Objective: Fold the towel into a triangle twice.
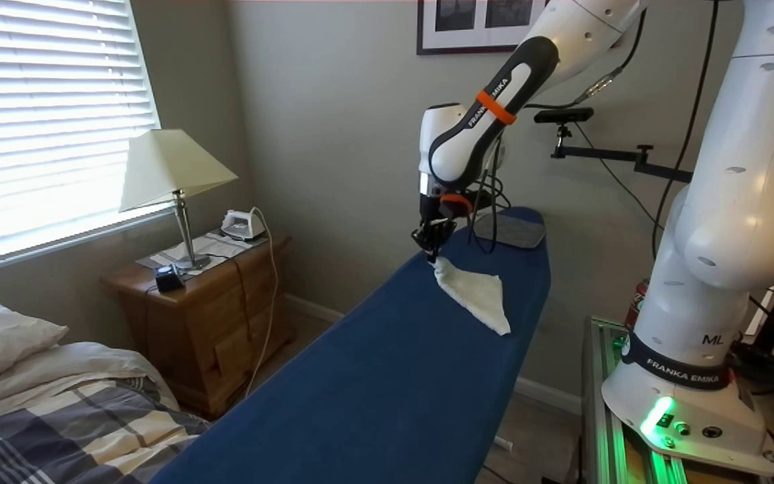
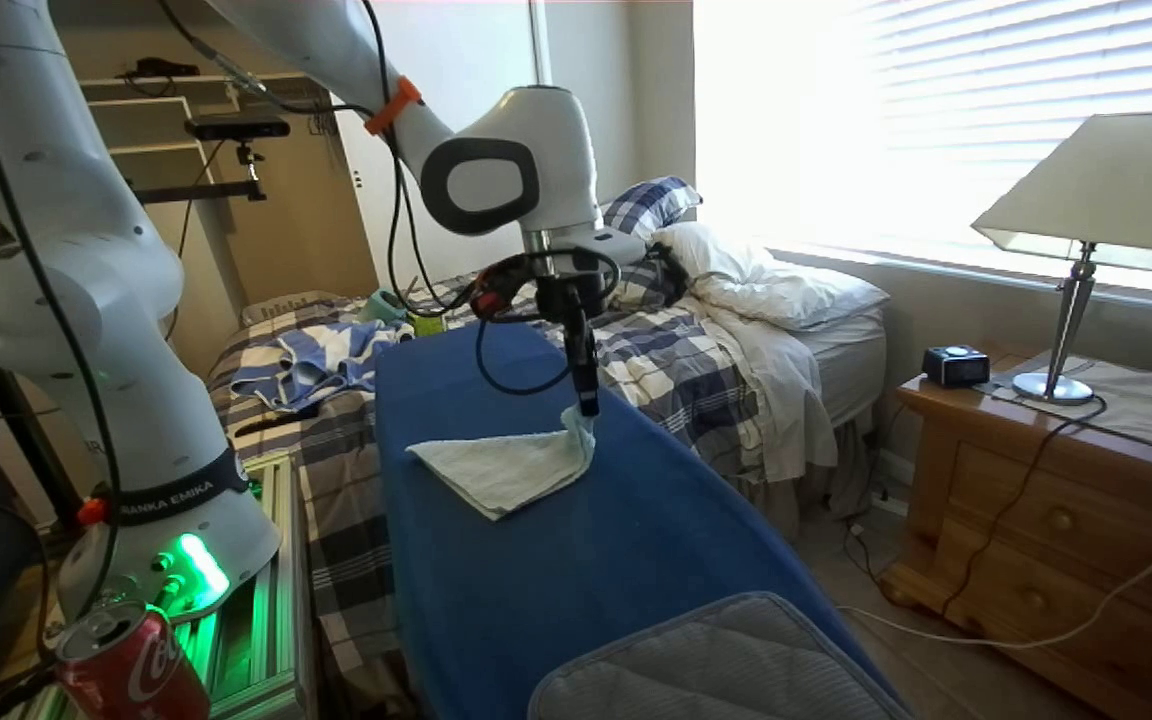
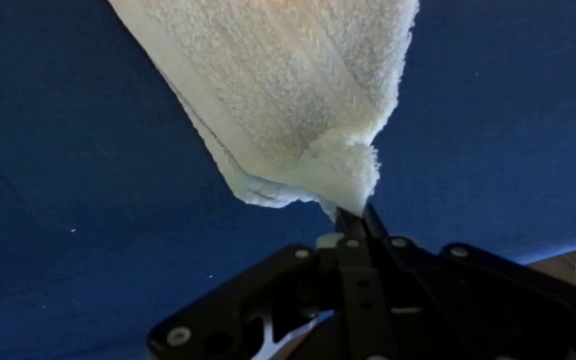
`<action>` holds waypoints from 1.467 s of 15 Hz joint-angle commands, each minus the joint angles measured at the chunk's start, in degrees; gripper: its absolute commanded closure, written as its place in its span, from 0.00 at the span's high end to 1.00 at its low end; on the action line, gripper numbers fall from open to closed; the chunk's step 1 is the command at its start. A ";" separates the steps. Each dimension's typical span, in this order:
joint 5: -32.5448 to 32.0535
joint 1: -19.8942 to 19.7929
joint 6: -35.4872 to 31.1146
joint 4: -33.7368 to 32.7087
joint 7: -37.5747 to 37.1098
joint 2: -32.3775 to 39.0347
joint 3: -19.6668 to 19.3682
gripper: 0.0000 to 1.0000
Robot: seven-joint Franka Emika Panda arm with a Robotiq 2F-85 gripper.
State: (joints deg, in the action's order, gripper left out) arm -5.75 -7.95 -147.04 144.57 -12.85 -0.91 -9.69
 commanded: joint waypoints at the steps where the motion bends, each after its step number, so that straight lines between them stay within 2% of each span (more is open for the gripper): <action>1: -0.93 -0.60 3.11 4.27 -1.29 -6.74 0.56 0.03; 10: -1.70 -1.83 9.19 10.31 -6.42 -14.87 3.50 0.03; 16: -1.16 -1.88 10.07 14.75 -8.69 -17.75 6.01 0.03; 17: -0.67 -1.66 11.25 12.81 -8.65 -16.44 6.29 0.03; 22: -0.01 -1.07 15.68 12.55 -8.47 -17.36 7.38 0.03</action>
State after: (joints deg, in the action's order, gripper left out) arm -6.17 -8.88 -134.67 157.18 -20.67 -16.35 -3.23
